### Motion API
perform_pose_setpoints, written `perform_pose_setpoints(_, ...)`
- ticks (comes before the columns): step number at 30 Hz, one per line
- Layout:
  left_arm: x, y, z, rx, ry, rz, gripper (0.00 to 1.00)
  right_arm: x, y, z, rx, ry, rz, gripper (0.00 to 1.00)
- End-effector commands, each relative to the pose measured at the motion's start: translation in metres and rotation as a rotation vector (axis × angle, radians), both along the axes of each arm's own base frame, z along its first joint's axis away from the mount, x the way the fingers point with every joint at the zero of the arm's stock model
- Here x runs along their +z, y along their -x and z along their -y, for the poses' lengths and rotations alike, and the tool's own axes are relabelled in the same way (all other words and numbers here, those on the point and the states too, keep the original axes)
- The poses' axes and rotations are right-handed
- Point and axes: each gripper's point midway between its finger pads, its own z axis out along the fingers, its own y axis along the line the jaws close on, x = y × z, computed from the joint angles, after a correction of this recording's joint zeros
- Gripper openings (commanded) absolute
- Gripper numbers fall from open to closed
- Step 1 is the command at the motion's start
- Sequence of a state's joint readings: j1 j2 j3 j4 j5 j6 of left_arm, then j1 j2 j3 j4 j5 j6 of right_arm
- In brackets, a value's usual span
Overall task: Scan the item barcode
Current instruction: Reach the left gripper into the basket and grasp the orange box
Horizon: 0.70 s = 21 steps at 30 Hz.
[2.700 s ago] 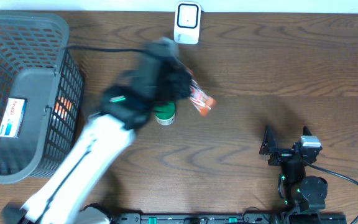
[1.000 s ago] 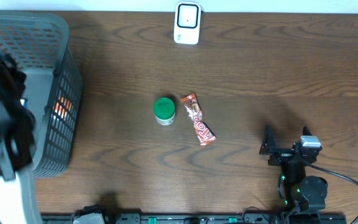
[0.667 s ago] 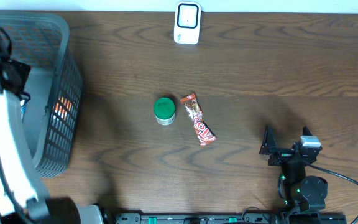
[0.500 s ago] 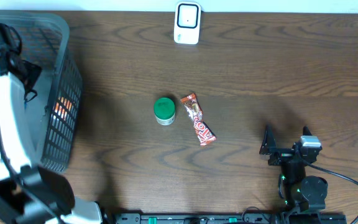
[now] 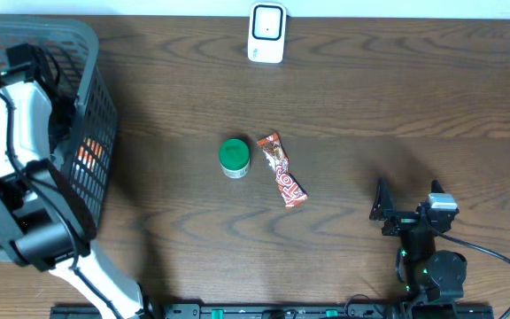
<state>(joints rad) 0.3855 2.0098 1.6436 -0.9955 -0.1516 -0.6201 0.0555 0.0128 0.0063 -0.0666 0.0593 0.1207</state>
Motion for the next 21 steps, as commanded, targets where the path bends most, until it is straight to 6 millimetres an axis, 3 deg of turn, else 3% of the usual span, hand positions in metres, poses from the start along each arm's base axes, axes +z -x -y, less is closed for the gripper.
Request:
perform_pose_setpoints(1,-0.03,0.002,0.01,-0.03,0.084,-0.054,0.98,-0.001,0.0,0.001,-0.001,0.013,-0.002,0.99)
perform_pose_setpoints(10,-0.065,0.003,0.022,-0.03,0.173,-0.105,0.98,-0.001,0.0,0.001,-0.001,0.013,-0.002,0.99)
perform_pose_setpoints(17,-0.074,0.018,0.039,-0.029,0.261,-0.155,0.98,-0.001,0.0,0.001,-0.001,0.013,-0.002,0.99)
perform_pose_setpoints(21,-0.073,0.028,0.039,-0.024,0.261,-0.195,0.98,-0.001,0.0,0.001,-0.001,0.013,-0.002,0.99)
